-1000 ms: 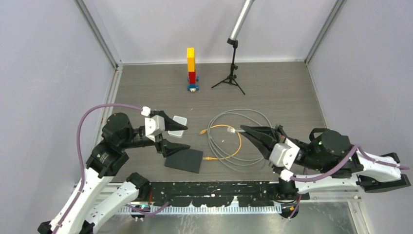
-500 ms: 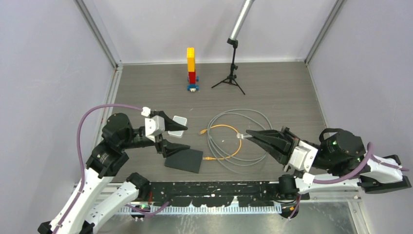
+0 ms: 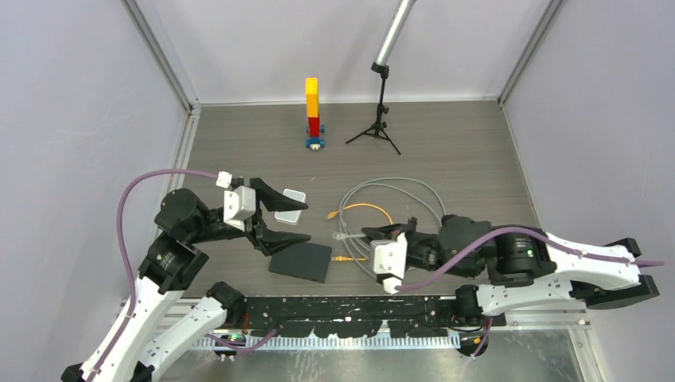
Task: Insert the plug into the switch port
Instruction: Pick up the connector from the center of the board.
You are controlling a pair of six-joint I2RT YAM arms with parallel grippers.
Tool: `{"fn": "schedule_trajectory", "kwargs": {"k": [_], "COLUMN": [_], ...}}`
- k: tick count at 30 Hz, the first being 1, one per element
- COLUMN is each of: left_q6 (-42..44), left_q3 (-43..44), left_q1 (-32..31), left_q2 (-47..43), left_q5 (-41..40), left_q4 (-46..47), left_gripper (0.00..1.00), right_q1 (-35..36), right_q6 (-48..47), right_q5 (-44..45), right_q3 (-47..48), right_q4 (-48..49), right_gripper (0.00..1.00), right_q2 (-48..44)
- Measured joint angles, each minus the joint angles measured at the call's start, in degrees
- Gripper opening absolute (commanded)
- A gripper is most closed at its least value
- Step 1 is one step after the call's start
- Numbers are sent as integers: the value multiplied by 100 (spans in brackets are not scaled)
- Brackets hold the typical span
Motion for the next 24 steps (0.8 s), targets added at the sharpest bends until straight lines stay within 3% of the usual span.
{"fn": "schedule_trajectory", "kwargs": {"k": [11,19,24], "left_q6": [-874,-1115,-1154], "left_q3": [35,35,35], "left_q1": [0,0,0], "left_q2": [-2,46,46], "left_q5": [654,826,848], "left_q4": [426,503,509], "left_gripper": [55,57,53], "right_q1": [0,0,0], "right_q6": [138,79,-7], "right_q5": [-48,17,66], "right_q3": [184,564,686], "right_q4": [-321,-111,-22], "right_gripper": [1,1,0], "right_q2": [654,1257,1545]}}
